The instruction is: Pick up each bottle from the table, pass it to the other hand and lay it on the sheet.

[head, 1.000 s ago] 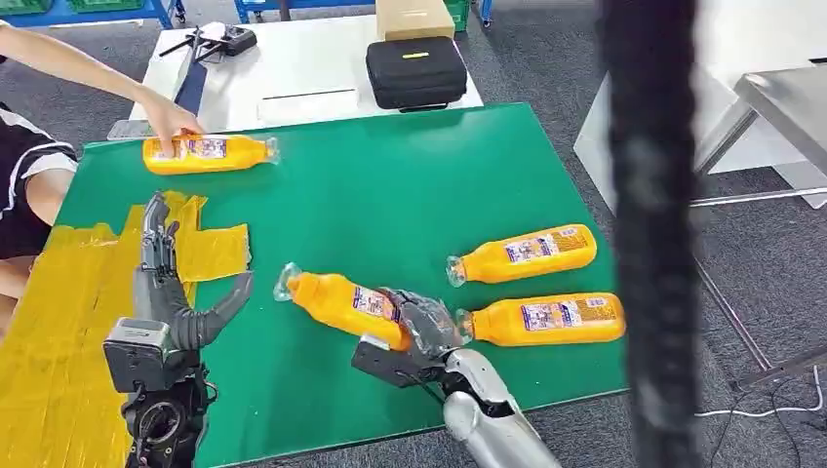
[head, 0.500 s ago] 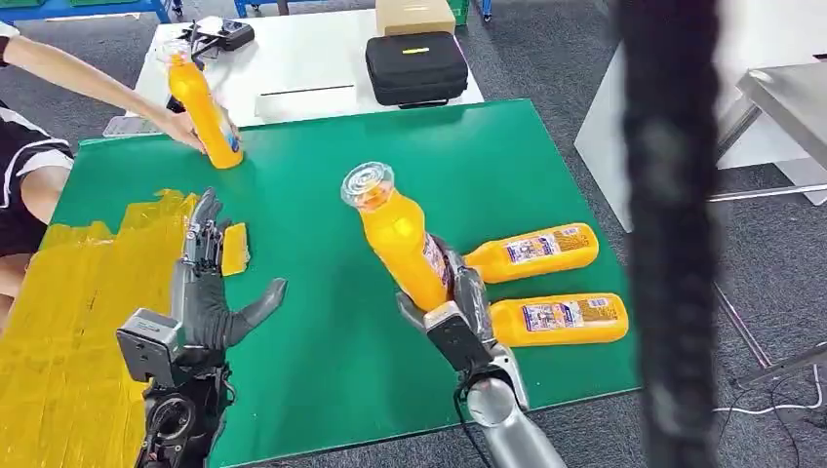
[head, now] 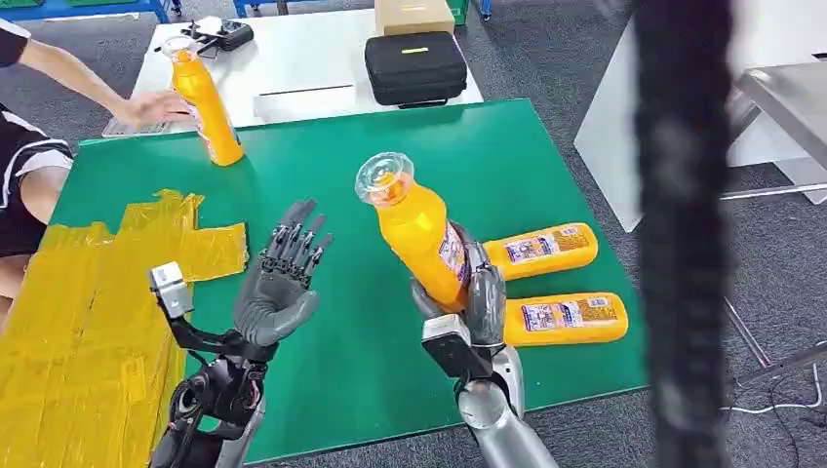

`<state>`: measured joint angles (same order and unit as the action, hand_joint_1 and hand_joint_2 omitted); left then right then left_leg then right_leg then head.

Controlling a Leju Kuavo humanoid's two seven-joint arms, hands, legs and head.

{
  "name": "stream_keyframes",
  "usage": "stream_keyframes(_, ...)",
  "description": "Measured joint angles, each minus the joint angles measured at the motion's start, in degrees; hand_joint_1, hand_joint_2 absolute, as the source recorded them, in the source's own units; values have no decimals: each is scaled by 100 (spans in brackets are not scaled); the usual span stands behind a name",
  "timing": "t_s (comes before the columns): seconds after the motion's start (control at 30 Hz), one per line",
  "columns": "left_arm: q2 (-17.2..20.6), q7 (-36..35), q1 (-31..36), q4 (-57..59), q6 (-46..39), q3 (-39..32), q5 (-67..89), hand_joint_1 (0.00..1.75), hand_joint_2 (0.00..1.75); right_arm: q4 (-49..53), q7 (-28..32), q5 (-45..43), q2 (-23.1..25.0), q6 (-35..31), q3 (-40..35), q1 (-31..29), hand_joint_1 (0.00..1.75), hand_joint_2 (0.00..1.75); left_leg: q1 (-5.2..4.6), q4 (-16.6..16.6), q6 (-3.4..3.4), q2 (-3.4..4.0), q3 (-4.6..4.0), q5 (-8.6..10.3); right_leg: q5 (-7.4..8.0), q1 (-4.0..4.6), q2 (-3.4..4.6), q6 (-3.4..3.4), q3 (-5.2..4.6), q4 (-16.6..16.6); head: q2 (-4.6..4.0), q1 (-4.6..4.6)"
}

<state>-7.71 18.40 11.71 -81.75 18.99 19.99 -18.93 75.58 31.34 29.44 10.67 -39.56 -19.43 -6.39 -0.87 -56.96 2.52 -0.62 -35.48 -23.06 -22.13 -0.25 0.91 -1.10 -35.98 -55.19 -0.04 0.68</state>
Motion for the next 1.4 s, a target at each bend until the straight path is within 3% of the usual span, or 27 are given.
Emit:
stream_keyframes(0.57,-48,-65,256,420,-293,379,-28,0,175,-345,-332,233,48,13,-492,-293,175,175,0,0,0,-1,-5,0,0,0,0,0,-2,0,0,0)
stream_keyframes(1.03,-37,-66,340,505,-699,320,-41,0,175,-1047,-1161,1007,114,807,-1401,-756,175,175,1,0,-1,-1,-6,1,0,0,0,0,-4,-1,0,2)
stream_keyframes(1.23,9,22,282,595,-713,219,-57,0,175,-1436,-1119,1018,125,807,-1635,-943,175,175,0,0,0,-2,-7,2,0,0,0,0,-5,-1,0,0)
stream_keyframes(1.27,13,28,279,608,-717,208,-57,10,175,-1480,-1102,1007,135,807,-1657,-958,175,175,0,0,0,-2,-7,1,0,0,0,0,-6,-1,0,2)
stream_keyframes(1.3,15,42,278,617,-721,195,-63,161,175,-1510,-1091,996,140,807,-1670,-976,175,175,0,0,0,-1,-8,1,0,0,0,0,-6,-1,0,2)
stream_keyframes(1.33,15,66,281,647,-750,182,-63,175,175,-1554,-1084,983,144,807,-1694,-1007,175,175,0,0,0,-1,-8,1,0,0,0,0,-7,-1,0,0)
stream_keyframes(1.4,15,129,282,697,-789,167,-59,175,175,-1630,-1071,949,146,802,-1740,-1045,175,175,0,0,0,-1,-8,1,0,0,0,0,-7,-1,0,0)
